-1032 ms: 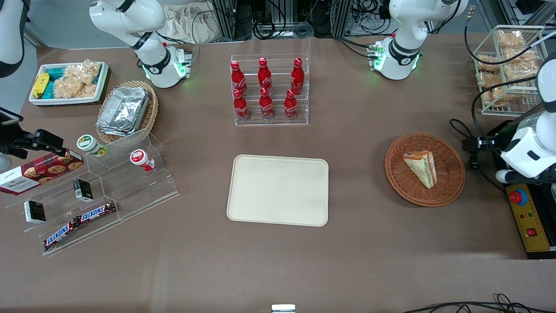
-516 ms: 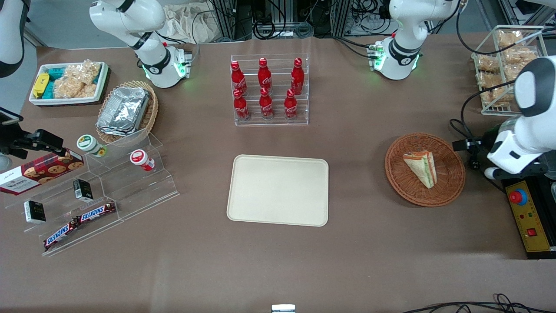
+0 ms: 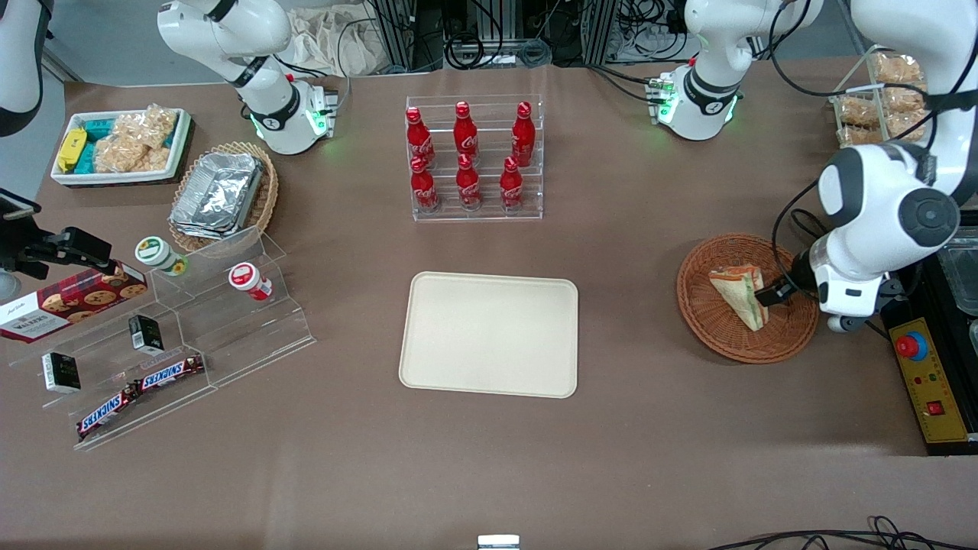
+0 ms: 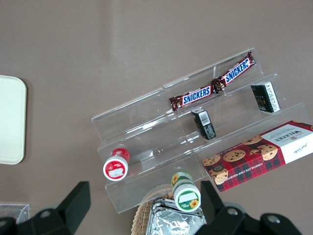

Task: Place sandwich from basket to tray
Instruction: 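Lower the left gripper and close it on the sandwich, then lift the sandwich out of the basket with the left gripper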

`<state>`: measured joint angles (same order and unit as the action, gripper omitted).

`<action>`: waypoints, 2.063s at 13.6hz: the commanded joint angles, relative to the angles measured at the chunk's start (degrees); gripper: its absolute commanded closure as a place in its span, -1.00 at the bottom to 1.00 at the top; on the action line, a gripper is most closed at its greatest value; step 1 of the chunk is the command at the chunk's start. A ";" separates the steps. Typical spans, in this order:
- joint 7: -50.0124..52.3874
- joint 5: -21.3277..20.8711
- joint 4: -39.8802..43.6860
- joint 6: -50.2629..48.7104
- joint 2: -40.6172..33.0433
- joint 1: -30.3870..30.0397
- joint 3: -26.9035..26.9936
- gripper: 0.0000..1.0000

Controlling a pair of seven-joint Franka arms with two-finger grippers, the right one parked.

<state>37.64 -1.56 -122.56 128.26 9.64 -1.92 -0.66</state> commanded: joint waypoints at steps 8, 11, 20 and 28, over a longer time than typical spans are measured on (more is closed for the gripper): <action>4.20 0.33 -3.39 7.62 6.71 0.08 -0.39 -0.90; 5.60 0.33 -3.30 8.59 7.85 -0.01 -1.10 -0.38; 4.38 0.33 4.24 -11.76 -0.57 -0.10 -4.43 1.00; -5.10 1.64 24.81 -27.80 -1.20 0.08 -10.58 1.00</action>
<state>35.59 -1.08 -102.05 102.59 6.53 -1.80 -9.38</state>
